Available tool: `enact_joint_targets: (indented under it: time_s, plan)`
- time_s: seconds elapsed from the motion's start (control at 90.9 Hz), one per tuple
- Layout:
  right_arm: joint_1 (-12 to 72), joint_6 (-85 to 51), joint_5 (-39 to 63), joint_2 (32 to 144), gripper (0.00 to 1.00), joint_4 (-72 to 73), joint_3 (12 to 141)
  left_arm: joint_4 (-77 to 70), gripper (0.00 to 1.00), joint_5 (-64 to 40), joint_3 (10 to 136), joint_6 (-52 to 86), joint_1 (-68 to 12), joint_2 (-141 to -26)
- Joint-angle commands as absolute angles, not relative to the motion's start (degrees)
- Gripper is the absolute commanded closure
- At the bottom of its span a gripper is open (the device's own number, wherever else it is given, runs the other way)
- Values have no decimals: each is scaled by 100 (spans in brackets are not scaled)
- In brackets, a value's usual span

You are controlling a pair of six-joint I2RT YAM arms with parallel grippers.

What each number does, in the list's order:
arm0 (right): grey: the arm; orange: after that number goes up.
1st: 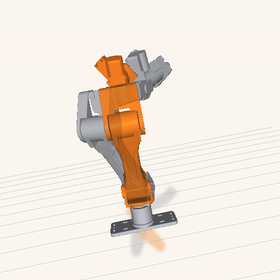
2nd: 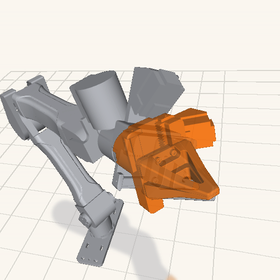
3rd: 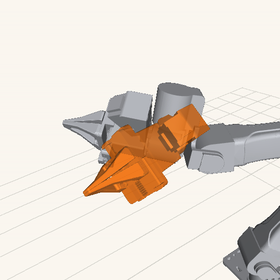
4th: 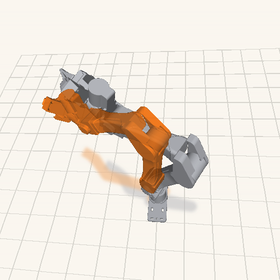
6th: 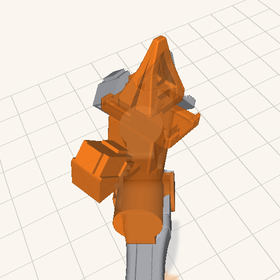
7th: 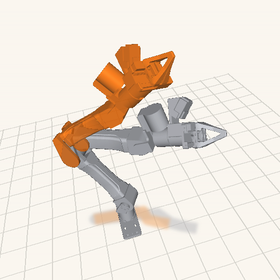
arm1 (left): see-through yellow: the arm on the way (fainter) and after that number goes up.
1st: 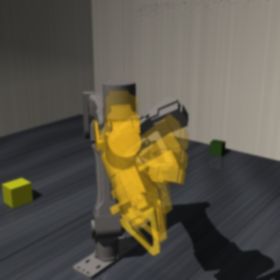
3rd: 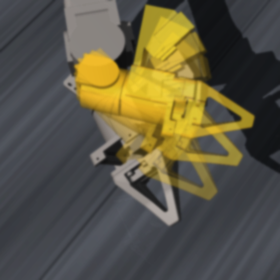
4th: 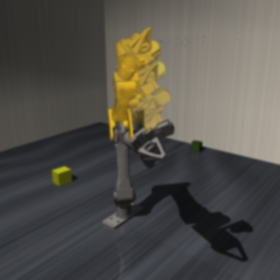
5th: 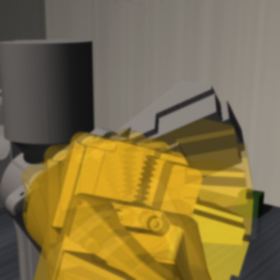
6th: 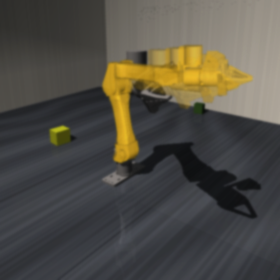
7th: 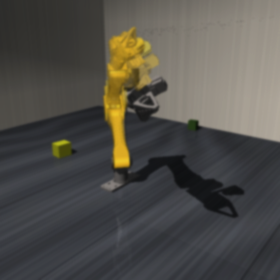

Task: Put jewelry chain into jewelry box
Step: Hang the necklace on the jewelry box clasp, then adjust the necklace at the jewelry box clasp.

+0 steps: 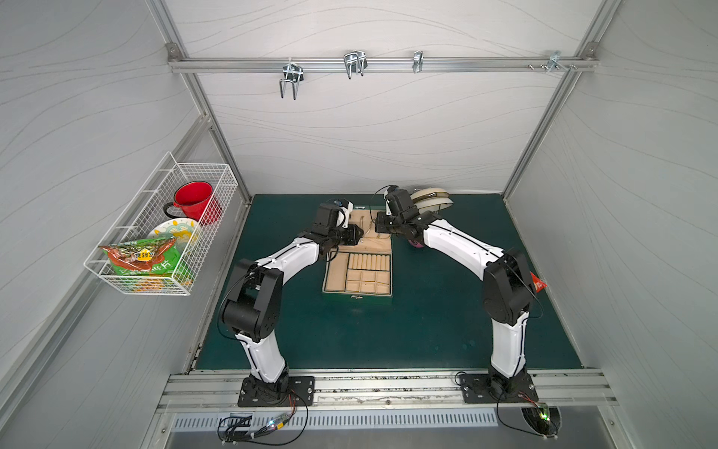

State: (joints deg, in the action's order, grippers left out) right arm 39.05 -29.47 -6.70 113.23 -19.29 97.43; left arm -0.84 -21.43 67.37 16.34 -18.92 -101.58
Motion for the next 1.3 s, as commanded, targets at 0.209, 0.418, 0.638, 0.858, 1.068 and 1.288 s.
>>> enact_joint_targets:
  time_s: [0.209, 0.418, 0.638, 0.858, 1.068, 1.288]
  plan:
    - [3961, -3363, -734, 11547, 100, -2979, 10499, -603, 52, -2117, 6349, 1399, -1916, -9642]
    - [4020, -3550, -730, 11655, 100, -3203, 10643, -712, 52, -2067, 6068, 1341, -1901, -9442]
    - [4067, -3627, -862, 11660, 100, -3218, 10515, -703, 52, -2080, 5965, 1396, -1890, -9365]
    - [4083, -3675, -857, 11715, 100, -3093, 10421, -672, 52, -2131, 5941, 1381, -1882, -9326]
    - [4078, -3666, -823, 11798, 100, -3004, 10407, -713, 52, -2192, 5916, 1344, -1864, -9321]
    - [4069, -3591, -861, 11711, 100, -2762, 10298, -788, 52, -2193, 5864, 1388, -1813, -9279]
